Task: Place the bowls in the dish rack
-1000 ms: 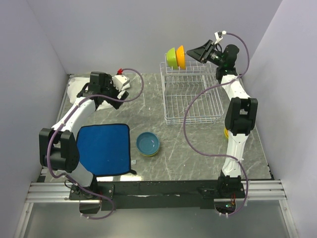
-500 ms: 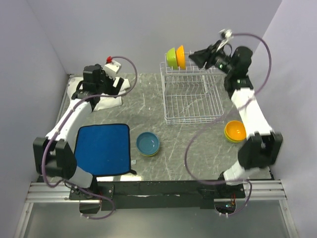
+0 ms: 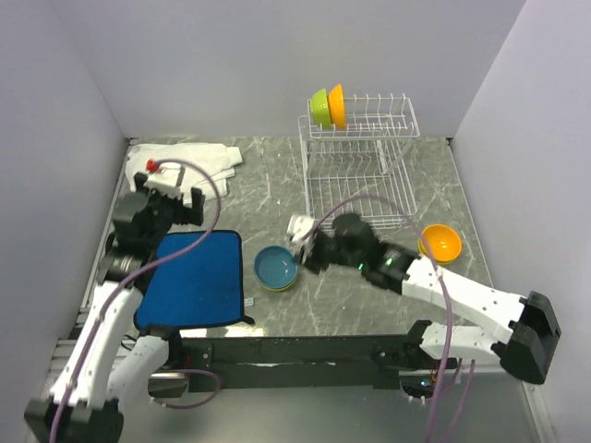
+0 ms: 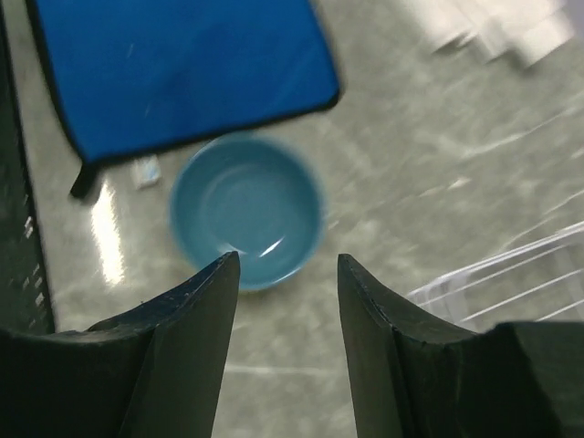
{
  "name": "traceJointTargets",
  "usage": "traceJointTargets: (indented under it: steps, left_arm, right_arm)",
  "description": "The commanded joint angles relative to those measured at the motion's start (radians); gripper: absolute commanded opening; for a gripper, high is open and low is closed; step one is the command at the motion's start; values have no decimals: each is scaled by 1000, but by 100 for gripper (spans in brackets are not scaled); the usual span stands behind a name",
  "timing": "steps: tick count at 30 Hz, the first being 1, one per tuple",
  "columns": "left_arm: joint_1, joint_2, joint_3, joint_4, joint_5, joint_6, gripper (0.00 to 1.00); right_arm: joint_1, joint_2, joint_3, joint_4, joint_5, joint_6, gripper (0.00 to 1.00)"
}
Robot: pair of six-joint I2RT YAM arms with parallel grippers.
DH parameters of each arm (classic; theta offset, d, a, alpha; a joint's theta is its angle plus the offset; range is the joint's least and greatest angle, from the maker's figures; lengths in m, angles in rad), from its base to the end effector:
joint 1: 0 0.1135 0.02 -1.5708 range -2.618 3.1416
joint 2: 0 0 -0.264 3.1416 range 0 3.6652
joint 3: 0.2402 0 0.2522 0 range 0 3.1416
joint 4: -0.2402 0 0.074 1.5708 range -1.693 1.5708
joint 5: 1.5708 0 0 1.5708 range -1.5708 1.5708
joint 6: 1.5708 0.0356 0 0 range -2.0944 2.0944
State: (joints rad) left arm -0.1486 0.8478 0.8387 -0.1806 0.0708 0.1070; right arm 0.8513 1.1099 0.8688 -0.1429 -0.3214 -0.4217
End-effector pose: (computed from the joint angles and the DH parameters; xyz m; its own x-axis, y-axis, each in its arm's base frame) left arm 0.1958 -0.0319 0.3486 -0.1623 0.1320 -0.9779 0.2351 0.9676 0.0916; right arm 0.1594 0.1990 0.3093 0.1458 -0.4228 -0.8944 -0.9283 0.2542 -0.2715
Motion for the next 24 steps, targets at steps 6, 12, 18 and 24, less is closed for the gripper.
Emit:
traceJointTargets:
  steps: [6, 12, 18, 24]
  left_arm:
    - [90, -314, -150, -112, -51, -76, 97]
    - [141, -407, -167, -164, -29, -78, 97]
    - [170, -438, -165, -180, -12, -98, 97]
    - [172, -441, -176, -165, -20, -95, 97]
  right_arm:
    - [327, 145, 1, 57, 403, 308, 57]
    - [384, 269, 47, 98, 466, 336, 49]
    - [382, 378, 137, 69, 435, 342, 45]
    - [381, 453, 174, 66, 429, 365, 45]
